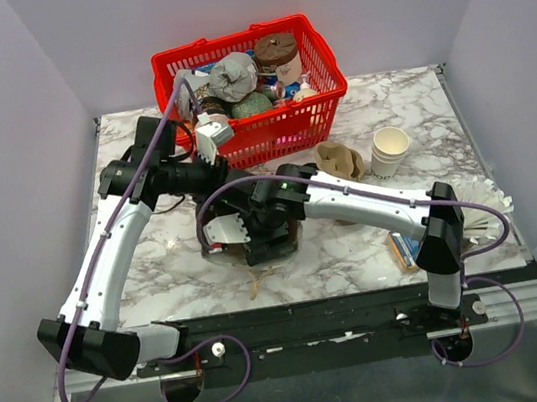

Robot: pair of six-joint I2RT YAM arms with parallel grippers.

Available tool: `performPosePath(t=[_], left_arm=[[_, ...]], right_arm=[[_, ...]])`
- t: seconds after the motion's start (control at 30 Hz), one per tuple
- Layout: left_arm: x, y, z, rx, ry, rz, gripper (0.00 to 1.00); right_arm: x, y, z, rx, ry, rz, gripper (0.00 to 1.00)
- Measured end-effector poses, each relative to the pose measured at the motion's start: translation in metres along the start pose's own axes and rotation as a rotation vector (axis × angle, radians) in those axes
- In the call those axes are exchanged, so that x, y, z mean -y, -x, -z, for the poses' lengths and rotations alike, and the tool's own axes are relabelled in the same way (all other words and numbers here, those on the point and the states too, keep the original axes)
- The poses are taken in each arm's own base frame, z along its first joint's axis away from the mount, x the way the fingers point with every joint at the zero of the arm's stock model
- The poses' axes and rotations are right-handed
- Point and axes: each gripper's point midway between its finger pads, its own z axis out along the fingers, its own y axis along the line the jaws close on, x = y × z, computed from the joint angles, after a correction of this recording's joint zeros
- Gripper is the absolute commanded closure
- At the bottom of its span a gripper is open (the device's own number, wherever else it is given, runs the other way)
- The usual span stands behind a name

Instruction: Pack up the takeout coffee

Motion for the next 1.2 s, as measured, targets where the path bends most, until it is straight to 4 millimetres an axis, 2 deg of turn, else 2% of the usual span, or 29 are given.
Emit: performPosePath(t=[0.1, 0.2, 0.4, 0.73, 0.93, 1.1, 1.2], left_arm=[[-0.007, 0.009, -0.002, 0.008, -0.006, 0.014, 0.42], [-0.022, 0.009, -0.004, -0.017, 0.048, 0.019, 0.33], [-0.046, 0.026, -0.012, -0.015, 0.083, 0.037, 0.19], [-0.073, 0.063, -0.005, 0.11, 0.139, 0.079, 0.11], [-0.085, 0.096, 0.015, 0.262, 0.16, 0.089, 0.1], [-0.091, 0.113, 0.031, 0.345, 0.193, 0.08, 0.1], [-0.094, 0.121, 0.041, 0.388, 0.214, 0.068, 0.09]], right_arm=[[0.002, -0.002, -0.002, 0.004, 0.008, -0.018, 0.0], [0.016, -0.002, 0.002, 0.038, -0.013, -0.042, 0.0], [0.033, -0.009, 0.002, 0.055, -0.027, -0.067, 0.0], [0.068, -0.012, 0.003, 0.116, -0.075, -0.097, 0.0], [0.097, -0.009, 0.016, 0.197, -0.133, -0.108, 0.0], [0.113, -0.011, 0.019, 0.256, -0.153, -0.133, 0.0], [0.122, -0.019, 0.021, 0.281, -0.157, -0.177, 0.0]])
